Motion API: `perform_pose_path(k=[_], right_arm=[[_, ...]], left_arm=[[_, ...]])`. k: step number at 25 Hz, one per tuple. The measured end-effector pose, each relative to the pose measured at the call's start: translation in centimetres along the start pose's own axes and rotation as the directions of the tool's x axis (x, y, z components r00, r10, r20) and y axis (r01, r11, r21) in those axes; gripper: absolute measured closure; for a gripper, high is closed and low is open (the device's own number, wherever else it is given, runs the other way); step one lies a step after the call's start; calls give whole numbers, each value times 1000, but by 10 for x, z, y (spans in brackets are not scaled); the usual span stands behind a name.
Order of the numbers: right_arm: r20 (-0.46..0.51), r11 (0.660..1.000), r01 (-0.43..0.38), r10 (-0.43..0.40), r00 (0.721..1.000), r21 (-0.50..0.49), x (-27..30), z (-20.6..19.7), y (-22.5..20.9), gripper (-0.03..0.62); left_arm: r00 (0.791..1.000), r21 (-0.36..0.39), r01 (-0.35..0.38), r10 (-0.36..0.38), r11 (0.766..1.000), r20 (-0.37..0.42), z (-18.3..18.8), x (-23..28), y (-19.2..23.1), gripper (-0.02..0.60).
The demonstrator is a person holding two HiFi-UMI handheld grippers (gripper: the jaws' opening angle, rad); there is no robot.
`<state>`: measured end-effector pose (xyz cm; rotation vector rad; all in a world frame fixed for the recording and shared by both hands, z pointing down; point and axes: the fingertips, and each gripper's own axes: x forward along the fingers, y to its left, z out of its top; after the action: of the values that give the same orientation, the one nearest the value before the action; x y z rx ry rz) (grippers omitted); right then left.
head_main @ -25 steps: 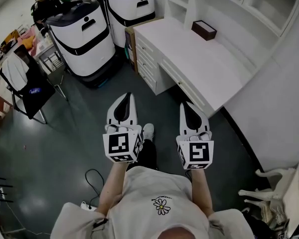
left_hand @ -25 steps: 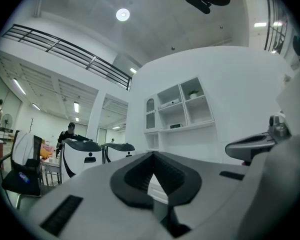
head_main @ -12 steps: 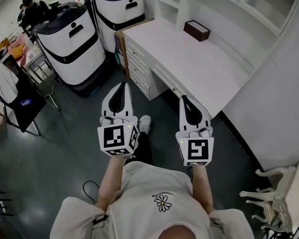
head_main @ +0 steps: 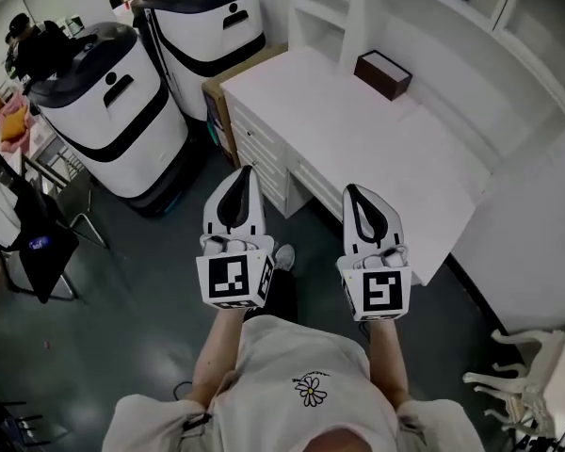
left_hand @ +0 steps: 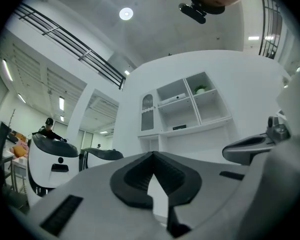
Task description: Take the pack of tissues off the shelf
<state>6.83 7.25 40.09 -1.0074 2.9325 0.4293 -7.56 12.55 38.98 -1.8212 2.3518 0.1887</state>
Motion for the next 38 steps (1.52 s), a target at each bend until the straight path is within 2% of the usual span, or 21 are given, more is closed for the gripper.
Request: perform_pose_path(k=[6, 11, 15, 20, 23, 30, 38], right_arm=[[-20, 998, 54, -54, 998, 16, 129, 3, -39, 591], [-78, 997, 72, -71, 994, 10, 198, 5, -48, 591], [-99, 996, 84, -81, 992, 23, 222, 0, -48, 591], [-76, 997, 75, -75, 994, -2, 231, 3, -42, 591], [-61, 997, 79, -78, 995, 9, 231, 10, -35, 591], [-21, 990, 140, -140, 990, 13, 226, 20, -47, 591], [-10, 975, 223, -224, 975, -4, 234, 26, -91, 591]], left_arm=[[997, 38, 81, -81, 996, 6, -2, 132, 45, 581], [994, 80, 111, -109, 991, -27, -10, 199, 72, 581], [989, 44, 143, -141, 989, -48, -22, 218, 77, 581], [987, -22, 156, -157, 988, -45, -23, 214, 80, 581], [986, -19, 159, -159, 987, -45, -17, 213, 83, 581], [979, -3, 202, -202, 979, -4, -2, 224, 80, 581], [968, -26, 250, -249, 968, 39, 8, 263, 65, 581]])
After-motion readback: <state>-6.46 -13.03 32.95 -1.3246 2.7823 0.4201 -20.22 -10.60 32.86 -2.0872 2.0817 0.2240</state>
